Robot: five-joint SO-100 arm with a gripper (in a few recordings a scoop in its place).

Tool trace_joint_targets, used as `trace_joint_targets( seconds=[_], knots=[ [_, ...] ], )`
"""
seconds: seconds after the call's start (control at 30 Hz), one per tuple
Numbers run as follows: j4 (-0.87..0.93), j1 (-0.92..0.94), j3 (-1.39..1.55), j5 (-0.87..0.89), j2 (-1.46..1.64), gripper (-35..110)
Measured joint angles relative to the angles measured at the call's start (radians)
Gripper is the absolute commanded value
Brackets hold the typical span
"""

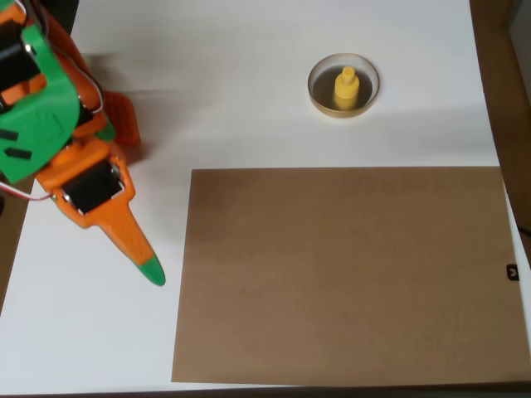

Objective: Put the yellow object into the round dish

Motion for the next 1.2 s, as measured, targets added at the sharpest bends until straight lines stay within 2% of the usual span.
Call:
trace_joint_targets(
  seconds=[0.6, 1.2],
  knots=[
    [-0.238, 0.012, 0.327, 0.175, 0.219, 26],
    [-0.206, 0.051, 0.506, 0.175, 0.515, 28]
  ],
)
